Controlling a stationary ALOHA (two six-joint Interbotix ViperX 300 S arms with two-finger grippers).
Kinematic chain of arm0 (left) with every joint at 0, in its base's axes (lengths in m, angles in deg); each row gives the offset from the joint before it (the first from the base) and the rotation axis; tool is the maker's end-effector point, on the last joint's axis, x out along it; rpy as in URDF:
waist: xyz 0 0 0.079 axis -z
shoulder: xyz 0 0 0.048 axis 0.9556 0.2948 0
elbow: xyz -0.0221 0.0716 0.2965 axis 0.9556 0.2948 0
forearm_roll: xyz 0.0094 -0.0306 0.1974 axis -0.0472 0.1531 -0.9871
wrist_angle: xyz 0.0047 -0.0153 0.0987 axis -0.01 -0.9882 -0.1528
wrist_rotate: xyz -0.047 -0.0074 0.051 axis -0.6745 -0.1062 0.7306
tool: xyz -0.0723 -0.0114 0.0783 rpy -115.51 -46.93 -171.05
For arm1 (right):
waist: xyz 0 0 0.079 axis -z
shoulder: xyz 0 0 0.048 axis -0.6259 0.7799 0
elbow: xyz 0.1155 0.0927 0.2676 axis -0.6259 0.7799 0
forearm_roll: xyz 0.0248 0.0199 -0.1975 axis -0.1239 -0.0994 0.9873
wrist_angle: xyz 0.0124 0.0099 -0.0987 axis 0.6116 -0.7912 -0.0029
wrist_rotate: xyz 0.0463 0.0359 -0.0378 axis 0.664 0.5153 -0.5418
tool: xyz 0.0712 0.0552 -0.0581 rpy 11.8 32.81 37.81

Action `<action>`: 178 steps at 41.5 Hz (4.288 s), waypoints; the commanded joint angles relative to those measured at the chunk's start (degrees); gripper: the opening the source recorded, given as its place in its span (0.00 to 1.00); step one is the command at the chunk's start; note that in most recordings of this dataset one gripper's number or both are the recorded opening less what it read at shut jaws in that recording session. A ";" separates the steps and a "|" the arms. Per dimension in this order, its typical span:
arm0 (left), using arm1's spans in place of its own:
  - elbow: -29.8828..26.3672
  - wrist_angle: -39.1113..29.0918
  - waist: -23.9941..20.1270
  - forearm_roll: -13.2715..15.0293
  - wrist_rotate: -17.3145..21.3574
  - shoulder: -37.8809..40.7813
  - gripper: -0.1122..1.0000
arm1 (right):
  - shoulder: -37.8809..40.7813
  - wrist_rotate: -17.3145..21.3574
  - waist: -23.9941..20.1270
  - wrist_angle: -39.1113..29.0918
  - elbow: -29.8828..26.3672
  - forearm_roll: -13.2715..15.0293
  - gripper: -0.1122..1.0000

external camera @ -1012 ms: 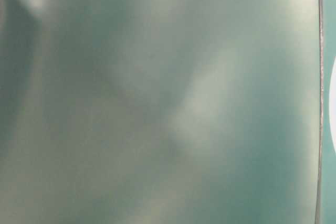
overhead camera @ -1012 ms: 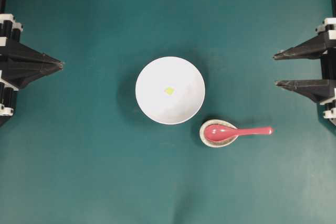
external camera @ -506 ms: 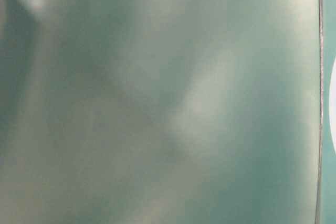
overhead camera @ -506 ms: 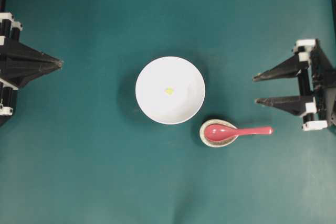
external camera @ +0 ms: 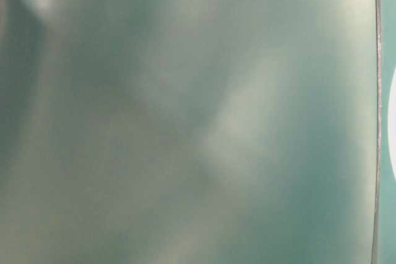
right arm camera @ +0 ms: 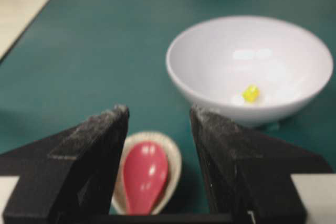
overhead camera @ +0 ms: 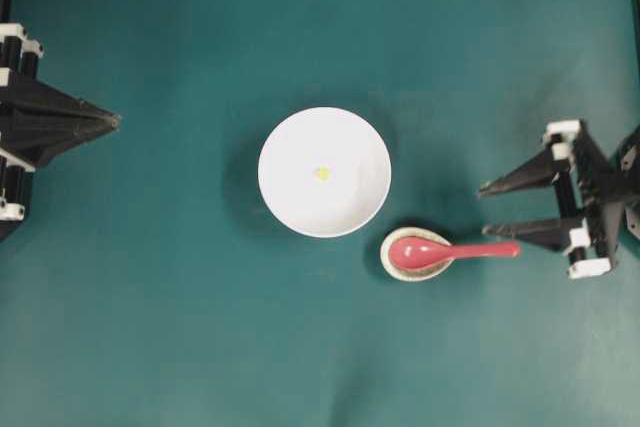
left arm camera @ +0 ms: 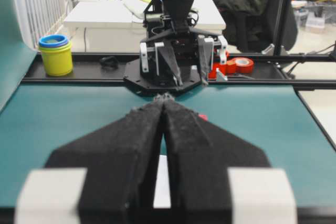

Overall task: Scoop the yellow hexagonal prism block from the bowl with a spoon using the right arm.
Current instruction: 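Move the right gripper toward the red spoon handle in the dish, then close the right gripper on the red spoon handle, then lift the spoon with the right gripper and carry it over the bowl, then lower the spoon into the bowl and push it under the yellow block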

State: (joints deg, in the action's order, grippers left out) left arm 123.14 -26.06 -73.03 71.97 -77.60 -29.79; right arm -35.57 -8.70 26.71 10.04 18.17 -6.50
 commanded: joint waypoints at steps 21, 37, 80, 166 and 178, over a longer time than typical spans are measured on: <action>-1.49 0.53 -0.09 -0.18 0.09 0.79 0.10 | 26.72 2.46 -12.74 16.35 -4.31 -14.33 0.61; -1.41 0.53 -0.09 -0.18 0.00 0.79 0.10 | 29.97 2.46 -15.38 14.77 -4.57 -17.05 0.61; -1.41 0.18 -0.09 -0.18 0.09 0.79 0.10 | 29.97 -3.34 -15.91 12.57 -4.48 -16.79 0.54; -1.41 -3.96 -0.18 -0.18 0.70 0.79 0.10 | 4.13 -16.61 21.71 -87.71 -44.74 -13.27 0.31; -1.41 -3.96 -1.05 -0.18 0.70 0.79 0.10 | 10.37 -16.44 21.71 -93.87 -51.59 -10.90 0.31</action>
State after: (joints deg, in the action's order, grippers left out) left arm 123.14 -30.27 -73.82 71.97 -76.90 -29.53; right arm -25.29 -25.22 48.33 -83.04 -30.88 -17.84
